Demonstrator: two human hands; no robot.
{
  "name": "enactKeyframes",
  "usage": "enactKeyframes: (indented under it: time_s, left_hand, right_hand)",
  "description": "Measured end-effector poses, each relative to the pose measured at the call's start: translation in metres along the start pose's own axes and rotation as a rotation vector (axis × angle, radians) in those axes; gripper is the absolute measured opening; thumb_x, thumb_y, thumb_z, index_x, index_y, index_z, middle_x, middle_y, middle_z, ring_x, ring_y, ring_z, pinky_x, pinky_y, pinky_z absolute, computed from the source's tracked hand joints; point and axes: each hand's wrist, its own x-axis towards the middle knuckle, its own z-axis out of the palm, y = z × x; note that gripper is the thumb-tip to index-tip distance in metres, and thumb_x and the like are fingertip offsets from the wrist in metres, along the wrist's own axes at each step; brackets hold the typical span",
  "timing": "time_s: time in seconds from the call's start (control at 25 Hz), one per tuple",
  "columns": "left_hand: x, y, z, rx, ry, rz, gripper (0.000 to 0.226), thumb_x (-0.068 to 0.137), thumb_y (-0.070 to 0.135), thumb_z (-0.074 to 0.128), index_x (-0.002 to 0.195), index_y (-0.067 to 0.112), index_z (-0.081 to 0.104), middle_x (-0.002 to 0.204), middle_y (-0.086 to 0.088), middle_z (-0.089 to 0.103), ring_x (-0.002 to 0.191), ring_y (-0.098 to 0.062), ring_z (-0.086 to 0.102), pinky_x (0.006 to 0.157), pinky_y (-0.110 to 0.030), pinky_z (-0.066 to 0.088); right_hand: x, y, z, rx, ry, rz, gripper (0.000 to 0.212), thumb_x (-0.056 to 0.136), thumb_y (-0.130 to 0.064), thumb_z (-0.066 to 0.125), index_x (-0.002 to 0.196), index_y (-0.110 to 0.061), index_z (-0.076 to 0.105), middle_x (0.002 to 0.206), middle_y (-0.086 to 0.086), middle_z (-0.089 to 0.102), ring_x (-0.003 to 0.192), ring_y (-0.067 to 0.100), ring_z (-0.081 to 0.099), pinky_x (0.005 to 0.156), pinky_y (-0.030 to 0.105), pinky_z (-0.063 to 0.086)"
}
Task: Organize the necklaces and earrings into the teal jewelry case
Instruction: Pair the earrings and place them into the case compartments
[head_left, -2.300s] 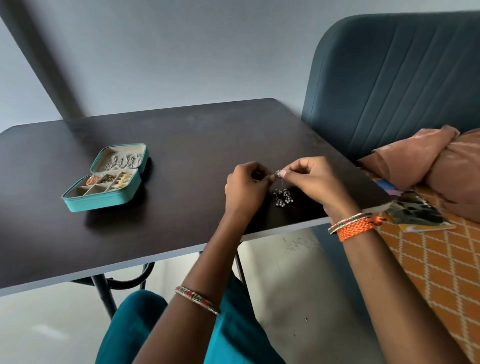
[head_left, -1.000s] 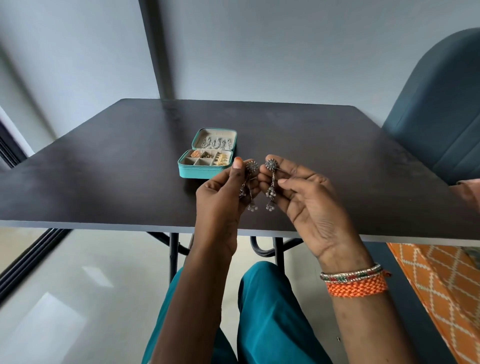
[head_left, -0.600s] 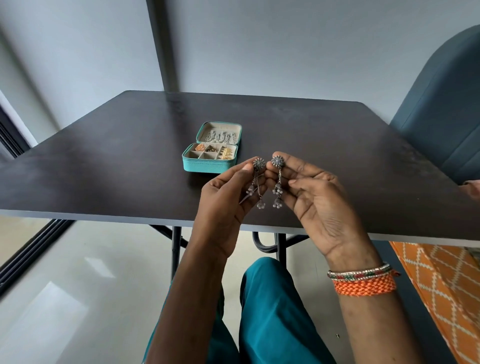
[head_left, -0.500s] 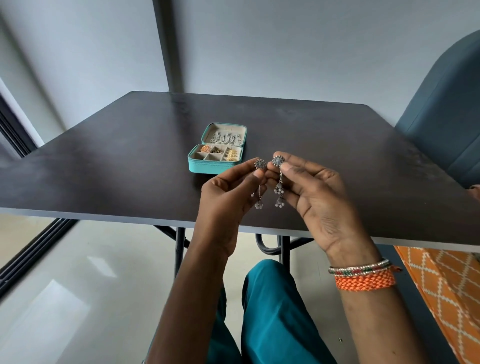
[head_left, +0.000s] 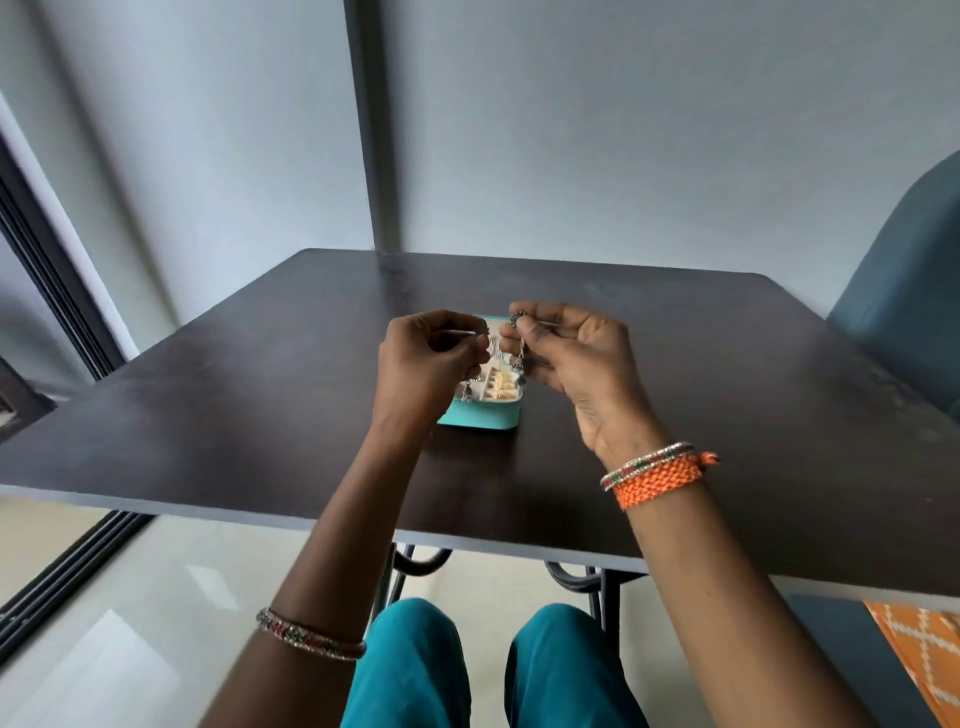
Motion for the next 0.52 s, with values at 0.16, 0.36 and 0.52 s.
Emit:
enactKeyframes:
  time_s: [0.16, 0.36, 0.52]
  left_hand:
    - [0.007, -0.014, 0.004, 0.078, 0.056, 0.047, 0.016, 0.082, 0.004, 0.069, 0.080, 0.020, 0.070, 0.072, -0.002, 0.072, 0.061, -0.010, 0.067, 0.066, -0.030, 0.058]
    - [-0.001, -0.021, 0.004, 0.224, 0.053, 0.061, 0.013, 0.082, 0.009, 0.070, 0.089, 0.019, 0.072, 0.082, 0.001, 0.074, 0.070, -0.003, 0.068, 0.067, -0.018, 0.055]
    - [-0.017, -0.019, -0.002, 0.402, 0.056, 0.031, 0.013, 0.082, 0.028, 0.069, 0.073, 0.036, 0.068, 0.073, 0.020, 0.068, 0.081, 0.000, 0.065, 0.090, -0.042, 0.049]
  right_hand:
    - [0.001, 0.020, 0.000, -0.001, 0.027, 0.032, 0.014, 0.089, 0.001, 0.058, 0.097, -0.003, 0.069, 0.086, 0.002, 0.072, 0.066, 0.006, 0.069, 0.059, 0.017, 0.054]
    - [-0.005, 0.038, -0.007, 0.028, 0.059, 0.098, 0.015, 0.088, 0.002, 0.059, 0.099, -0.003, 0.069, 0.080, 0.002, 0.074, 0.070, 0.007, 0.071, 0.059, 0.018, 0.054]
    - [-0.008, 0.042, -0.010, 0.062, 0.061, 0.108, 0.015, 0.088, 0.002, 0.059, 0.096, -0.006, 0.069, 0.079, 0.001, 0.074, 0.073, 0.008, 0.071, 0.061, 0.018, 0.055]
